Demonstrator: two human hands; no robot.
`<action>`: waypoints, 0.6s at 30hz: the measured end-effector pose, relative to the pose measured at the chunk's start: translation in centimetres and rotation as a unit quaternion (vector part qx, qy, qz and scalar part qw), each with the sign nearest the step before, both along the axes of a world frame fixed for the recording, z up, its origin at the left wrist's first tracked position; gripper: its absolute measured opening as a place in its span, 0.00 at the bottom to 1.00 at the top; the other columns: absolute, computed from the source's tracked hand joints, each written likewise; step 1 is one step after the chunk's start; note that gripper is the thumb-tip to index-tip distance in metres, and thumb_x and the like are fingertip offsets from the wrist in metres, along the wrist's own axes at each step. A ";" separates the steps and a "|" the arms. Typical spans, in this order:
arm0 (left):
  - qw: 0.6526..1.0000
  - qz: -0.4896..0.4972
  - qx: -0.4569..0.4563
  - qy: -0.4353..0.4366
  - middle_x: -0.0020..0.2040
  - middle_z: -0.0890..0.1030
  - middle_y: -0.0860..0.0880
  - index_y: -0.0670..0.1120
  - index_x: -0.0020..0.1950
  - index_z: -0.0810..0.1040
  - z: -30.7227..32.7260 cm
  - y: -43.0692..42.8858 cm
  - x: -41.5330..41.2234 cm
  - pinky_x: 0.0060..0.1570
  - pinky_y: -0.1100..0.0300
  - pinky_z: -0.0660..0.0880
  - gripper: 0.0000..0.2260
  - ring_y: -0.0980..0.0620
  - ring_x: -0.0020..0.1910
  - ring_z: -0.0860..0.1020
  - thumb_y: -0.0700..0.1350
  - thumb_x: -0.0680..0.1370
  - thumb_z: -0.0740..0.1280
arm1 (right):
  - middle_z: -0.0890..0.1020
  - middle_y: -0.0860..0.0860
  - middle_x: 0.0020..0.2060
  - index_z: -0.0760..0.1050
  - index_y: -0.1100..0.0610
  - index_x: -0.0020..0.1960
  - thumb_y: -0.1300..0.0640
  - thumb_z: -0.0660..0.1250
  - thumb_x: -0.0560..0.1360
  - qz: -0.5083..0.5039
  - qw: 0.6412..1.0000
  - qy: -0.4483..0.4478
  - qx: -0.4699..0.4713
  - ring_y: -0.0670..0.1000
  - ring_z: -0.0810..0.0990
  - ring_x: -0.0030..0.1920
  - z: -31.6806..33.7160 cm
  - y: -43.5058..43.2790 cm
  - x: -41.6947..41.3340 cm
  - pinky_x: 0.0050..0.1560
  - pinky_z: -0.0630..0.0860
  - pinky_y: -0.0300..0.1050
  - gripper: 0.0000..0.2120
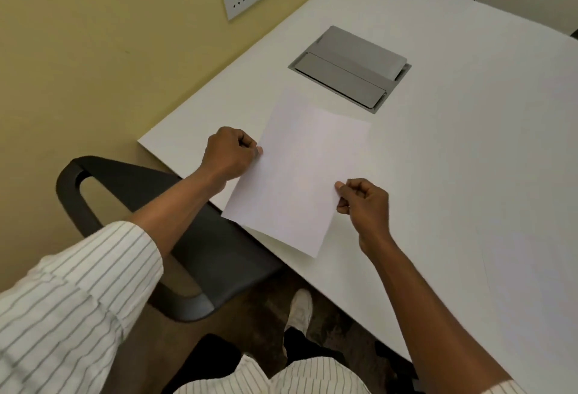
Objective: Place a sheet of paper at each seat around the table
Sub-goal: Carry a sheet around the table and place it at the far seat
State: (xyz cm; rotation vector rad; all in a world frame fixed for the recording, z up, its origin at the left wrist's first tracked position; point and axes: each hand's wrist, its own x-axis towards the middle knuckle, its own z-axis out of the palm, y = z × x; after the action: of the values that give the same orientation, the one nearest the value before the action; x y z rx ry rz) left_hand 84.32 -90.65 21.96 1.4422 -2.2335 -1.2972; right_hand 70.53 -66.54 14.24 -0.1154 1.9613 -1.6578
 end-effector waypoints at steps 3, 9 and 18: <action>1.000 -0.017 -0.011 -0.024 0.40 0.81 0.50 0.41 0.46 0.84 -1.7 -3.4 -1.9 0.40 0.60 0.73 0.06 0.52 0.39 0.78 0.42 0.80 0.76 | 0.85 0.50 0.34 0.84 0.60 0.49 0.57 0.78 0.78 0.010 1.000 -0.010 0.021 0.47 0.83 0.34 -1.8 -2.3 -1.6 0.42 0.84 0.44 0.07; 0.997 -0.035 -0.015 -0.065 0.40 0.81 0.51 0.41 0.47 0.85 -6.6 -9.4 -4.4 0.42 0.58 0.74 0.06 0.51 0.40 0.78 0.42 0.79 0.77 | 0.87 0.55 0.37 0.84 0.60 0.49 0.57 0.77 0.78 0.039 0.996 -0.033 0.076 0.50 0.87 0.36 -6.1 -7.1 -2.5 0.45 0.86 0.47 0.06; 0.991 -0.066 0.000 -0.117 0.47 0.85 0.46 0.40 0.47 0.87 -15.4 -13.5 -6.1 0.54 0.50 0.81 0.06 0.43 0.50 0.84 0.43 0.78 0.77 | 0.88 0.53 0.39 0.83 0.56 0.47 0.54 0.78 0.78 0.007 0.983 -0.070 0.168 0.51 0.89 0.38 -12.5 -11.0 -0.2 0.54 0.87 0.59 0.06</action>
State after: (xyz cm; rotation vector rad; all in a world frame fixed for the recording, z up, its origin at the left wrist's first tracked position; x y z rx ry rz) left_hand 78.17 -104.14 6.61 1.5417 -2.5159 -1.2190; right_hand 70.38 -77.50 1.79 0.1126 2.0925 -1.2680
